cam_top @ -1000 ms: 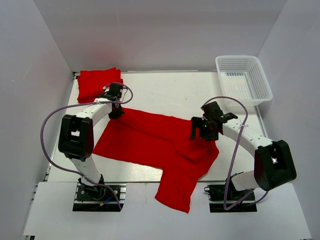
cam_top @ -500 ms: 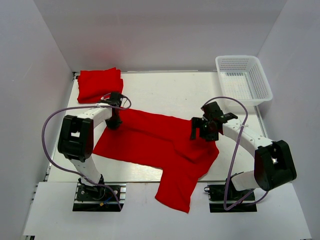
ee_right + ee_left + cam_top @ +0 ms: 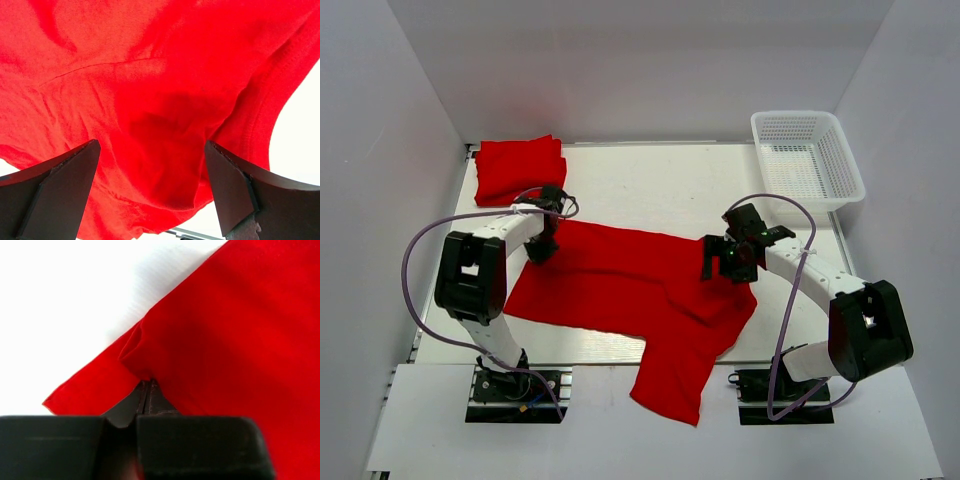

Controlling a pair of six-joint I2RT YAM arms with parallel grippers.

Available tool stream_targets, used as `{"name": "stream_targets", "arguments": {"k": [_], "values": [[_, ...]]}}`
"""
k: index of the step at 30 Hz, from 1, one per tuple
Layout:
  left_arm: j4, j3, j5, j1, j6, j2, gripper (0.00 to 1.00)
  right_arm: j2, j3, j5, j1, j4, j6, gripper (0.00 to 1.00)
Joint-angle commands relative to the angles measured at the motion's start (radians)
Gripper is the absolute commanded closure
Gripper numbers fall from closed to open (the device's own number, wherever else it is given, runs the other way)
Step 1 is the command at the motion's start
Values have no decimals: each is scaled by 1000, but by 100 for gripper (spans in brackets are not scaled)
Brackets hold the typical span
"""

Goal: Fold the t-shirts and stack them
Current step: Fold the flattened tshirt in 1/3 of the way

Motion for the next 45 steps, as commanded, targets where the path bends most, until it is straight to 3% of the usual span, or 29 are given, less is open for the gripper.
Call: {"name": "stream_targets", "arguments": {"k": [1,3,4,5,12,17,18,23,33,36,45], "values": [[-96,44,-72,6,-51,4,65,-16,-3,18,-5,3,7,10],[-119,57,-83,15,-73,4,33,-14,1,28,-2,0,7,10],[-143,75,-92,15,-73,4,4,-10,13,31,-2,-3,4,10],[-160,89,-92,15,-93,-7,0,-10,17,40,-2,-7,4,10],[-298,296,-148,15,-95,-16,0,6,76,50,-2,-7,-8,10],[-106,338,11,-8,77,16,0,48,100,41,-1,17,-24,10],[-61,316,109,-8,135,27,0,56,111,50,-5,31,-30,10],[120,218,269,-17,196,74,0,159,145,106,-8,46,-32,10],[186,180,268,7,180,208,0,443,275,159,-60,56,-48,10],[151,227,201,7,133,272,0,542,353,191,-88,39,-62,10],[94,357,144,7,74,369,0,769,767,195,-162,-49,-168,10]]}}
